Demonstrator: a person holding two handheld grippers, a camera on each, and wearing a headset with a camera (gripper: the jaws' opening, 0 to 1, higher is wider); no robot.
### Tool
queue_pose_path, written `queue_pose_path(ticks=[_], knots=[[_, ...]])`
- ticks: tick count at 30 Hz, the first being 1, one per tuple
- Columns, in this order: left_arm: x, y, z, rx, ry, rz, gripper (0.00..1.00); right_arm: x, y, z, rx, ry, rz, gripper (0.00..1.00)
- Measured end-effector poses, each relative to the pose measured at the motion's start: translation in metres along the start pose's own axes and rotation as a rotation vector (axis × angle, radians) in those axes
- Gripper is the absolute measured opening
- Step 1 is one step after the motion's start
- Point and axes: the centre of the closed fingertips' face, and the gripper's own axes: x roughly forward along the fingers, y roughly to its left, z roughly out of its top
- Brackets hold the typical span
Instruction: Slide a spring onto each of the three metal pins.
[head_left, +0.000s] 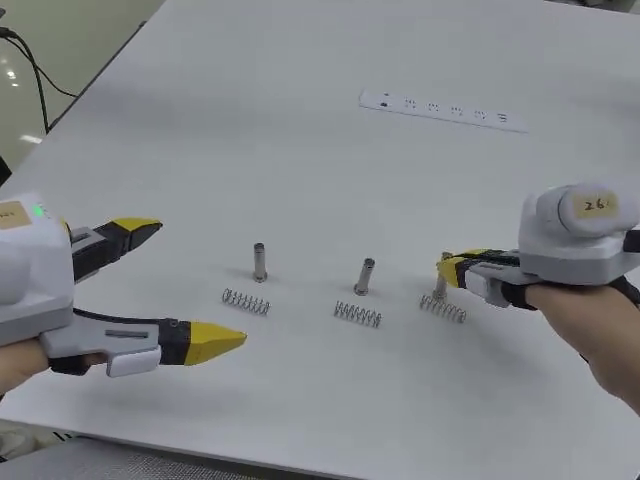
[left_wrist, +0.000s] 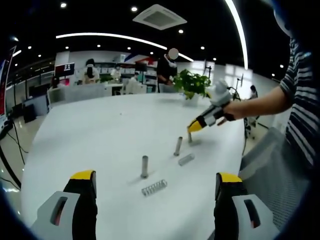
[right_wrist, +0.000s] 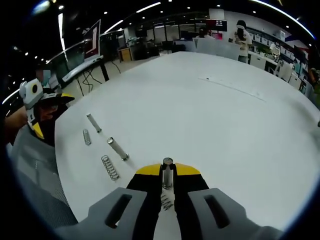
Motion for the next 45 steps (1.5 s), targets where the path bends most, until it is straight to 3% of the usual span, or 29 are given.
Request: queue_pose_path(ticks=[30,45], knots=[[0.001,-0.004,0.001,0.004,0.0,-0.008,0.96,-0.009,0.003,-0.009,-0.072,0.005,-0.027,0.05],[0.001,-0.005,0.001,0.004,0.003,-0.009,0.96,-0.009,0.002,-0.011,-0.056,0.014,-0.022,0.06]])
